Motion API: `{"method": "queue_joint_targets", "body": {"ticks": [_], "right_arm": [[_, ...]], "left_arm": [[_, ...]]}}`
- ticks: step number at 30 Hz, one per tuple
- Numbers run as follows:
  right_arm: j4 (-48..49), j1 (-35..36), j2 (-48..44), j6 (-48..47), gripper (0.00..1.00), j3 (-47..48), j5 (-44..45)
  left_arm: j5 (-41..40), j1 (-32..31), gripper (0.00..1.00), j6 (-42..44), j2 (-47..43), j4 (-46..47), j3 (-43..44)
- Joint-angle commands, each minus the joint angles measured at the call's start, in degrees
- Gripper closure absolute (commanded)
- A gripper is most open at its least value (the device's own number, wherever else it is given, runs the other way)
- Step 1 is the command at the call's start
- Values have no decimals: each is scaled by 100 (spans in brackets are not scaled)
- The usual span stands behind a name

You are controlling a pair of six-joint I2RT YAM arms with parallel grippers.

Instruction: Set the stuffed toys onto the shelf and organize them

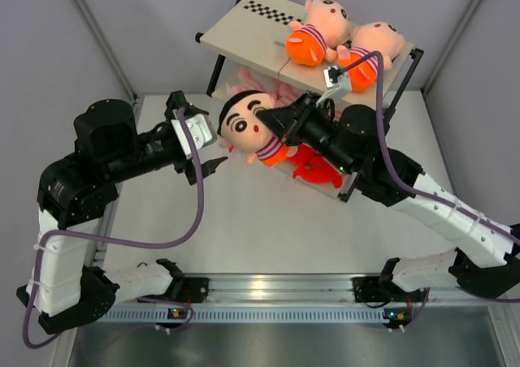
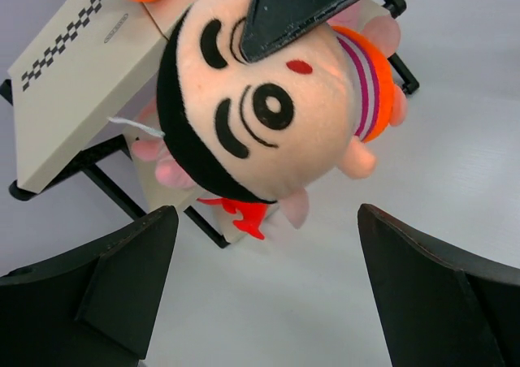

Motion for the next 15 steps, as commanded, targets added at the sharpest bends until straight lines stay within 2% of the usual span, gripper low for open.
{"method": "queue_joint_targets", "body": {"ticks": [1, 6, 10, 13, 15], "right_arm": [[1632, 295, 76, 188, 100, 180, 1130], [2923, 594, 401, 618, 100, 4, 2070], [3400, 814, 927, 644, 100, 504, 2572], [3734, 858, 1156, 863, 100, 672, 2836], [3867, 858, 1271, 891, 100, 777, 2942]], "left_arm": [[-457, -10, 2, 330, 93, -50, 309], [-747, -10, 2, 463, 313, 72, 739], [-1379, -10, 2, 218, 479, 564, 766], [-1600, -10, 6, 41, 611, 785, 731], [-1434, -10, 10, -117, 638, 785, 644]]}}
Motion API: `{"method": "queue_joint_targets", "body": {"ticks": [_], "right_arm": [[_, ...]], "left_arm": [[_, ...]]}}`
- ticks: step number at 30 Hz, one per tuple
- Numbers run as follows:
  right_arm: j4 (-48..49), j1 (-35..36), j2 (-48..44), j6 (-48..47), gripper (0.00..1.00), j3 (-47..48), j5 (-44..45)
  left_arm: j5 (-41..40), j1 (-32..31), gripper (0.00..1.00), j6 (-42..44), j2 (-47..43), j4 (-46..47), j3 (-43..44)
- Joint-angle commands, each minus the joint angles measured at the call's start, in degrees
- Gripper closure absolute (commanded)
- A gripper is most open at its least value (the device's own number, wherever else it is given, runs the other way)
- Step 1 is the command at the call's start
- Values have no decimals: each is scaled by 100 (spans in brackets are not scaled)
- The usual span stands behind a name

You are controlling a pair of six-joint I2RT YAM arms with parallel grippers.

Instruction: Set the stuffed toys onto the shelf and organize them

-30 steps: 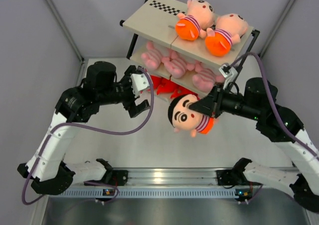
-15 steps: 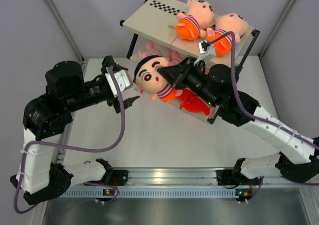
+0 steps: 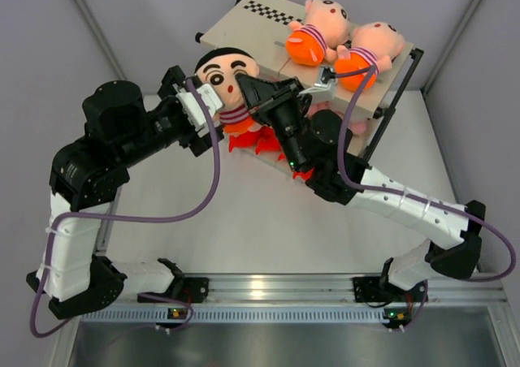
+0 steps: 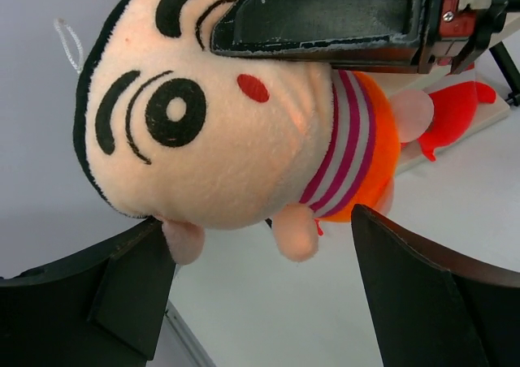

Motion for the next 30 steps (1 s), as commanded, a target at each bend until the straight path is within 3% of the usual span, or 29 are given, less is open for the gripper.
{"method": "queue_joint_targets", "body": {"ticks": [1, 12, 17, 23, 26, 28, 29, 30], "right_arm": [[894, 111, 191, 242, 100, 576, 522], [956, 76, 711, -4, 100, 1456, 1102], [833, 67, 992, 338, 100, 1764, 954], [657, 67, 1203, 733, 100, 1984, 804], [613, 76, 1221, 830, 100, 1975, 795], [587, 84, 1195, 927, 100, 1931, 769], [578, 76, 1177, 962, 100, 1922, 743], [587, 84, 1159, 980, 100, 1896, 734]], "left_arm": [[76, -12, 11, -362, 65, 440, -12], [9, -12, 4, -82, -207, 422, -303], [-98, -12, 2, 208, -208, 422, -285], [377, -12, 2, 16, 118, 448, 110], [281, -12, 7, -46, 249, 641, 111], [88, -12, 20, -3, 337, 756, 76], [-165, -12, 29, -2, 364, 939, 23], [-281, -12, 48, 24, 390, 1010, -12]]}}
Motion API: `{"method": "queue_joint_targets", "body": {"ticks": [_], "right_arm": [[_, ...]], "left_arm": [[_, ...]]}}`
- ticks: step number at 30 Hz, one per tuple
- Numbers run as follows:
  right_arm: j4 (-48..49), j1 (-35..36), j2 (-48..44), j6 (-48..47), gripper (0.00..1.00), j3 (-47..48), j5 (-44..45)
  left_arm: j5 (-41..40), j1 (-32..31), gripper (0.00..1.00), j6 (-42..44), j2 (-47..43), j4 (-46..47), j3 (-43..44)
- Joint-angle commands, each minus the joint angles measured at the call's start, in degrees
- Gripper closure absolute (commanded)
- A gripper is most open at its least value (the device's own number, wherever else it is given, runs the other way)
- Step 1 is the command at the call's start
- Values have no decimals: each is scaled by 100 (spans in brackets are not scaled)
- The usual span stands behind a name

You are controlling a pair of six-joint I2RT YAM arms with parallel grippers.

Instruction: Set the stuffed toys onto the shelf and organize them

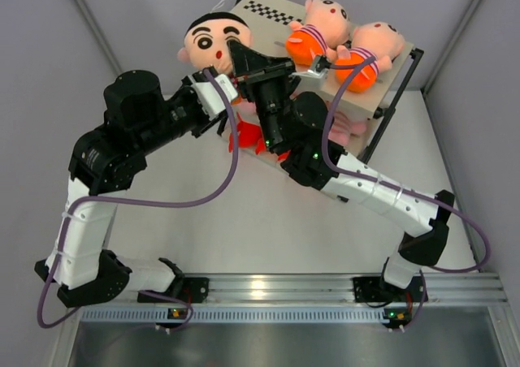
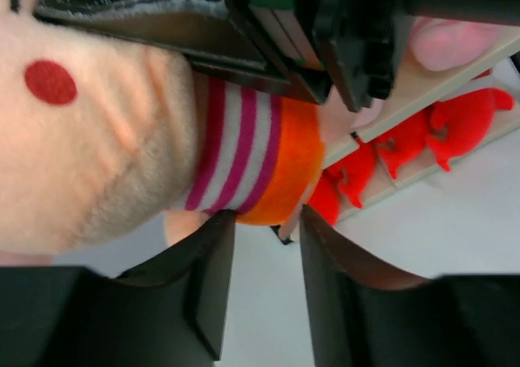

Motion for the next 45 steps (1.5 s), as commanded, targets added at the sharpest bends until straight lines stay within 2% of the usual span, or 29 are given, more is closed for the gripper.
{"method": "queue_joint_targets", "body": {"ticks": [1, 3, 4, 10, 11, 12, 14, 18, 22, 24, 28, 30, 38, 42, 45], "right_arm": [[80, 82, -113, 259, 100, 165, -193], [45, 73, -139, 224, 100, 130, -202], [44, 73, -165, 197, 100, 104, -159], [237, 47, -569, -110, 100, -485, 184], [273, 56, -639, -380, 96, -555, 228], [308, 56, -727, -548, 87, -626, 237], [238, 29, -781, -944, 79, -583, 237], [-183, -84, -973, -1709, 56, -485, 264], [-780, -505, -1193, -1369, 37, -512, -296], [-1237, -891, -1290, -1001, 30, -503, -666], [-1563, -1473, -1404, -779, 29, -521, -1633], [-1643, -1605, -1466, -1032, 29, -486, -1801], [-1748, -1614, -1756, -1824, 28, -459, -2153], [-1758, -1623, -2054, -1983, 29, -783, -2083], [-1617, -1649, -2221, -2062, 29, -977, -2013]], "left_arm": [[-415, -17, 61, 37, 100, 775, 5], [-714, -17, 83, 46, 135, 915, 5], [-793, -17, 100, 46, 144, 951, 14], [-1093, -17, 100, 423, 196, 1180, 188], [-1075, -8, 100, 485, 223, 1180, 250], [-1023, -8, 100, 599, 327, 1180, 355], [-996, -8, 100, 722, 451, 1188, 645], [-786, 79, 100, 855, 854, 1285, 1068], [-575, 273, 100, 820, 1180, 1390, 1349], [-206, 492, 100, 619, 1408, 1391, 1498], [295, 976, 100, 284, 1734, 1469, 1833], [401, 1204, 100, 187, 1865, 1601, 1815], [462, 1521, 100, -331, 2349, 2111, 2026], [893, 1565, 100, -709, 2341, 2111, 2123], [815, 1565, 100, -815, 2393, 2146, 2176]]}}
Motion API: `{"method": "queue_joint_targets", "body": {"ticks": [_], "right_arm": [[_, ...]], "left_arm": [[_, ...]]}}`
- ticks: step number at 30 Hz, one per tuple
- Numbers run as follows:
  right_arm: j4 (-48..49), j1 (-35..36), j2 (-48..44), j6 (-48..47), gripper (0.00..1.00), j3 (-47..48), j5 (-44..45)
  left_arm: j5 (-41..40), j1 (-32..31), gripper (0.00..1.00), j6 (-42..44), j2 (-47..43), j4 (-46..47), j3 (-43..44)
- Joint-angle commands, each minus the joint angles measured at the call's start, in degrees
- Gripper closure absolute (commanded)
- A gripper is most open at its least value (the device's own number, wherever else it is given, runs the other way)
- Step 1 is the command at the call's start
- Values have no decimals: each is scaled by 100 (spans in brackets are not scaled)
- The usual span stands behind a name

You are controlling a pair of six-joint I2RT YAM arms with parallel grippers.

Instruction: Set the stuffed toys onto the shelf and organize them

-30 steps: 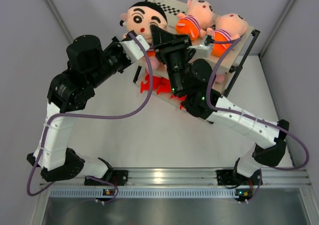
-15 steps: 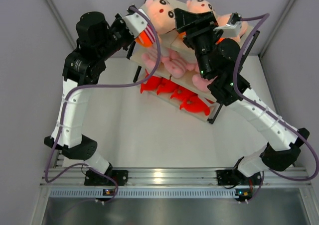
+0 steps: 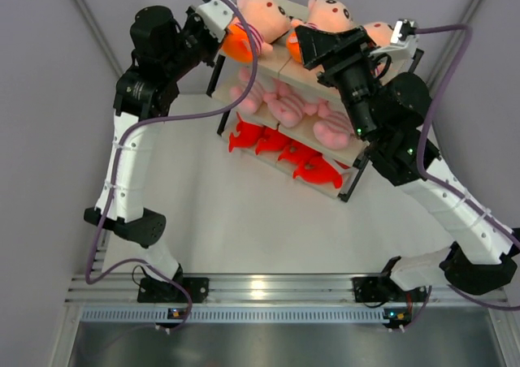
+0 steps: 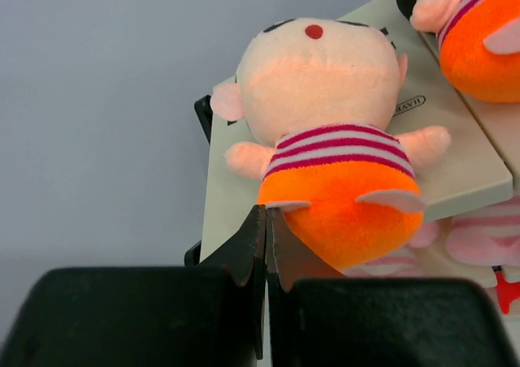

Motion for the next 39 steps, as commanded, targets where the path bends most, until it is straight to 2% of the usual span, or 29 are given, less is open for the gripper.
{"method": "queue_joint_targets", "body": {"ticks": [1, 5, 15, 22, 24, 29, 31, 32, 35, 36, 39], "right_arm": [[230, -38, -325, -293, 29, -147, -76], [239, -47, -509, -460, 30, -296, -76], [248, -47, -1238, -847, 30, -920, 126], [-86, -56, -1678, -1190, 30, -1053, 249], [-498, -56, -1783, -1409, 29, -939, 363], [-1079, -91, -1960, -2312, 28, -605, 1355], [-1360, -135, -1977, -2595, 24, -447, 1767], [-1430, -153, -1977, -2823, 23, -368, 1909], [-1668, -284, -1995, -3218, 21, -113, 2621], [-1660, -372, -2030, -3342, 21, -103, 2770], [-1642, -556, -2083, -3887, 18, -86, 3237]], "left_arm": [[142, 16, 100, -356, -80, 531, 237], [-140, 33, 100, -488, 112, 689, 219], [-219, 42, 100, -628, 833, 1067, 465], [-246, 42, 100, -726, 913, 1111, 545], [-298, 42, 100, -682, 895, 1111, 527], [-413, 33, 100, -594, 799, 1173, 492], [-535, 42, 95, -611, 772, 1234, 492], [-597, 42, 89, -637, 746, 1252, 500], [-773, 42, 69, -532, 649, 1287, 474], [-834, 42, 55, -462, 606, 1296, 457], [-1045, 42, 39, -436, 412, 1357, 299]]}}
